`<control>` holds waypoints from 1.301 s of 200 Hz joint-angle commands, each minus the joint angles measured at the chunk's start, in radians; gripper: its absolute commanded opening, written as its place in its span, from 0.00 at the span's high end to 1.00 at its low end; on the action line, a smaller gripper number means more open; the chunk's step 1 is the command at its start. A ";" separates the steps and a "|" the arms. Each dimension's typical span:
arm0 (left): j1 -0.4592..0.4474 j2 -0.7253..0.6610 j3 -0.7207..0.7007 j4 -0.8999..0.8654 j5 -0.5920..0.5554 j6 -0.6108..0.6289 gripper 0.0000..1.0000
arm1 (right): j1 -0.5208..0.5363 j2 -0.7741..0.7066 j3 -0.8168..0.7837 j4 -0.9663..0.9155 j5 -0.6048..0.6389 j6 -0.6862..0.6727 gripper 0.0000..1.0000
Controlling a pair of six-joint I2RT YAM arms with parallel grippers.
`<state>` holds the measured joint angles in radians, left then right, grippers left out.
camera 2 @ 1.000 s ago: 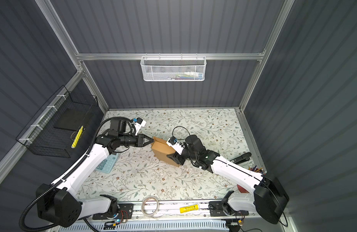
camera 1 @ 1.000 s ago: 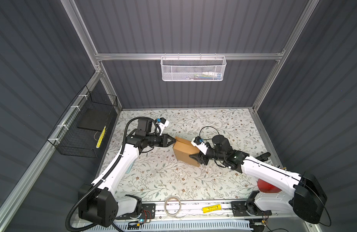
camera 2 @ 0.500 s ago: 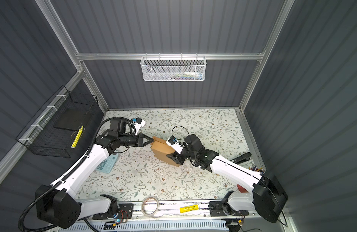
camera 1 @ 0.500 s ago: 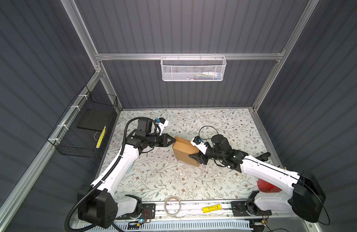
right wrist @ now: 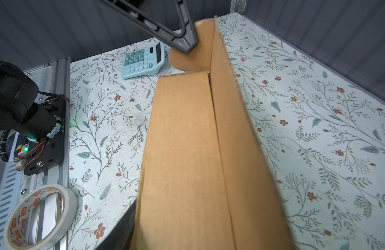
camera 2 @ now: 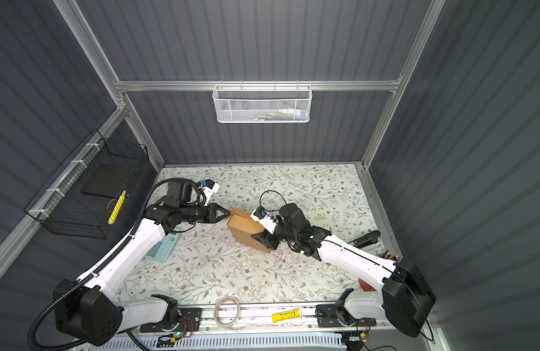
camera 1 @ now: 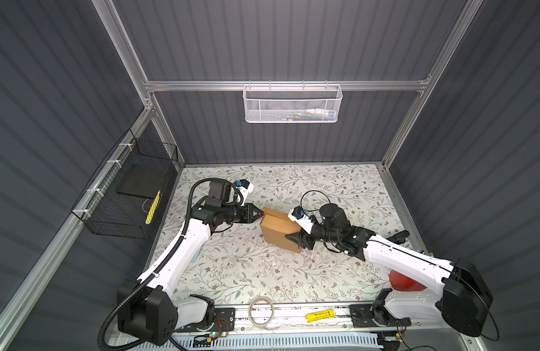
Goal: Assemble paper box
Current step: Fold and tuck the lid into the gap.
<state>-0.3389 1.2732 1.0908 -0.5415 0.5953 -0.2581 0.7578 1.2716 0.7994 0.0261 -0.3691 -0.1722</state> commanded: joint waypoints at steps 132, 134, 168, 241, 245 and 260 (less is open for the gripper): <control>-0.019 0.001 -0.001 0.006 -0.070 -0.018 1.00 | -0.003 0.002 -0.064 0.147 -0.002 -0.028 0.60; -0.020 0.001 -0.004 0.009 -0.072 -0.020 1.00 | -0.003 0.003 -0.065 0.148 -0.003 -0.030 0.60; -0.025 -0.004 -0.048 0.051 -0.108 -0.042 1.00 | -0.003 0.042 -0.083 0.187 -0.013 -0.041 0.59; -0.029 0.009 -0.054 0.029 -0.141 -0.035 1.00 | -0.003 0.076 -0.118 0.247 -0.025 -0.026 0.51; -0.029 0.009 -0.055 0.030 -0.140 -0.035 1.00 | -0.003 0.075 -0.118 0.247 -0.025 -0.025 0.51; -0.030 0.014 -0.060 0.030 -0.143 -0.030 1.00 | -0.003 0.078 -0.121 0.245 -0.024 -0.029 0.49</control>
<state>-0.3668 1.2751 1.0363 -0.5076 0.4671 -0.2821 0.7551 1.3476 0.6918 0.2367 -0.3820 -0.2020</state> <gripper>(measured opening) 0.046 0.531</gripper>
